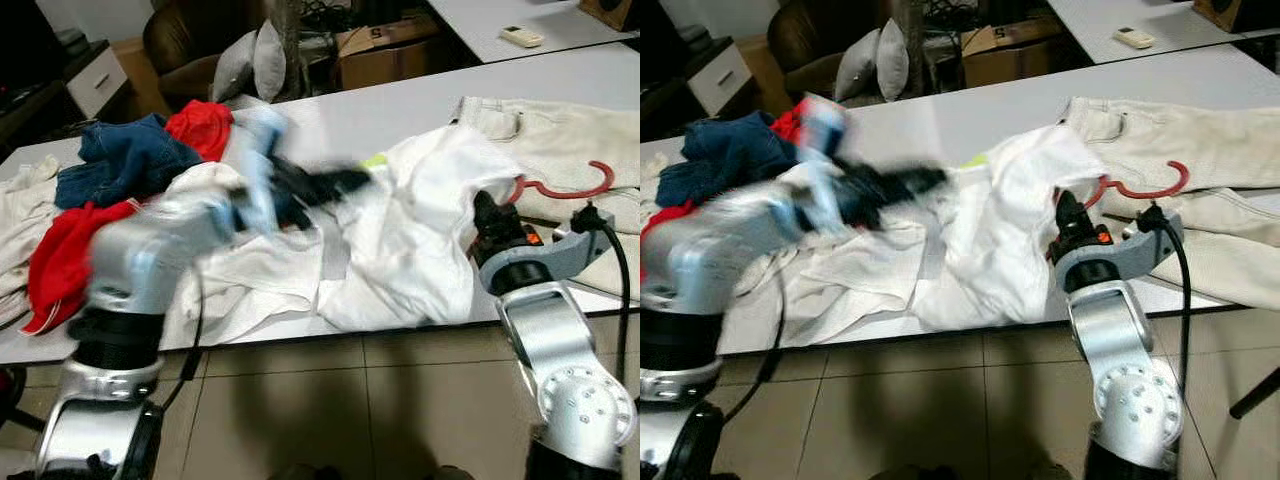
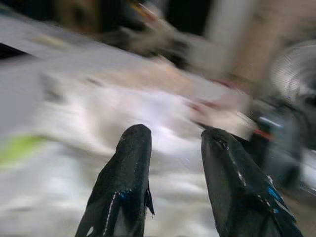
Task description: Hang hanger
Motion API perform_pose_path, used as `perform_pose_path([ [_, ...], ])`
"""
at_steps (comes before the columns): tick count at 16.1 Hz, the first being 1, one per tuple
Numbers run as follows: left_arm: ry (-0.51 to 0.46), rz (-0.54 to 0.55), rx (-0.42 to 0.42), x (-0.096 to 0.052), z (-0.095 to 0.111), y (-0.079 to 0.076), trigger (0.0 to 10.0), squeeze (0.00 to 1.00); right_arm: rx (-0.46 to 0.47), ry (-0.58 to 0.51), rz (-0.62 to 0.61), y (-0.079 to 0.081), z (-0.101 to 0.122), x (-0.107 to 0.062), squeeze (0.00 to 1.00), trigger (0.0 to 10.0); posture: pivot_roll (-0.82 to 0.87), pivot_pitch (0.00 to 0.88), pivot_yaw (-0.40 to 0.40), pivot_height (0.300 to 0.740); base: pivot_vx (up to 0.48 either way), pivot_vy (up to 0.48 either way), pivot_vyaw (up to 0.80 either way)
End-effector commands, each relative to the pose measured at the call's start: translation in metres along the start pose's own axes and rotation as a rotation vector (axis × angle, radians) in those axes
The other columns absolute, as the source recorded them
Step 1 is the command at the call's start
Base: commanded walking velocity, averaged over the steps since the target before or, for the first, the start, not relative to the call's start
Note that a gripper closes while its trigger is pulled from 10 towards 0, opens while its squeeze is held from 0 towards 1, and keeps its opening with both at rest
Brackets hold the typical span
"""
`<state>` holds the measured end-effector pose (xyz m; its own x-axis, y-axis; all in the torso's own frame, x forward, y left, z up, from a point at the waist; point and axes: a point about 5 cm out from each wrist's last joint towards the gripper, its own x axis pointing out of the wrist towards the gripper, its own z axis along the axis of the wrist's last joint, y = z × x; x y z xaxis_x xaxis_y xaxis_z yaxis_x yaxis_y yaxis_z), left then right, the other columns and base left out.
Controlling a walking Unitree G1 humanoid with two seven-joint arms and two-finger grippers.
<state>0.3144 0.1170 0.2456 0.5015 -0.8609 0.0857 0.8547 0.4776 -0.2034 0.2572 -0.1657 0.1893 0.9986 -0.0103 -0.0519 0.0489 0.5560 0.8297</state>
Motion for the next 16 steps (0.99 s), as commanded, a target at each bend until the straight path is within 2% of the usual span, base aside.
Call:
perform_pose_path([
  [1,-0.003,0.183,0.032,-0.015,-0.010,0.014,10.0,0.00,-0.036,0.018,0.060,0.009,-0.002,-0.006,0.00,10.0,-0.12,0.022,0.197,0.740,0.000,0.000,0.00],
  [2,0.027,0.298,0.024,-0.024,-0.028,0.017,10.0,0.00,-0.042,0.028,0.085,0.008,-0.002,-0.012,0.00,10.0,-0.12,0.028,0.191,0.740,0.000,0.000,0.00],
  [3,0.072,0.354,0.024,-0.031,-0.045,0.012,10.0,0.00,-0.083,0.044,0.111,0.006,-0.002,-0.018,0.00,10.0,-0.12,0.030,0.190,0.740,0.000,-0.386,0.00],
  [6,0.117,0.418,-0.002,-0.041,-0.066,-0.002,10.0,0.00,-0.183,0.103,0.159,0.003,-0.005,-0.031,0.00,10.0,-0.11,0.040,0.178,0.740,0.000,-0.470,0.00],
  [7,0.150,0.425,0.027,-0.045,-0.073,-0.005,10.0,0.00,-0.217,0.126,0.182,0.003,-0.006,-0.034,0.00,10.0,-0.10,0.042,0.177,0.740,0.000,-0.480,0.00],
  [9,0.153,0.450,0.038,-0.047,-0.080,-0.008,10.0,0.00,-0.270,0.152,0.229,0.004,-0.007,-0.039,0.00,10.0,-0.10,0.042,0.172,0.740,0.000,-0.480,0.00],
  [13,0.152,0.459,0.047,-0.045,-0.082,-0.011,10.0,0.00,-0.292,0.181,0.293,0.005,-0.005,-0.044,0.00,10.0,-0.10,0.042,0.170,0.740,0.000,-0.480,0.20],
  [14,0.157,0.462,0.055,-0.046,-0.084,-0.012,10.0,0.00,-0.306,0.200,0.325,0.006,-0.006,-0.046,0.00,10.0,-0.09,0.045,0.168,0.740,0.000,0.000,0.46],
  [16,0.209,0.503,0.132,-0.049,-0.088,-0.009,10.0,0.00,-0.339,0.244,0.382,0.008,-0.009,-0.052,0.00,10.0,-0.09,0.047,0.162,0.740,0.000,0.000,0.79],
])
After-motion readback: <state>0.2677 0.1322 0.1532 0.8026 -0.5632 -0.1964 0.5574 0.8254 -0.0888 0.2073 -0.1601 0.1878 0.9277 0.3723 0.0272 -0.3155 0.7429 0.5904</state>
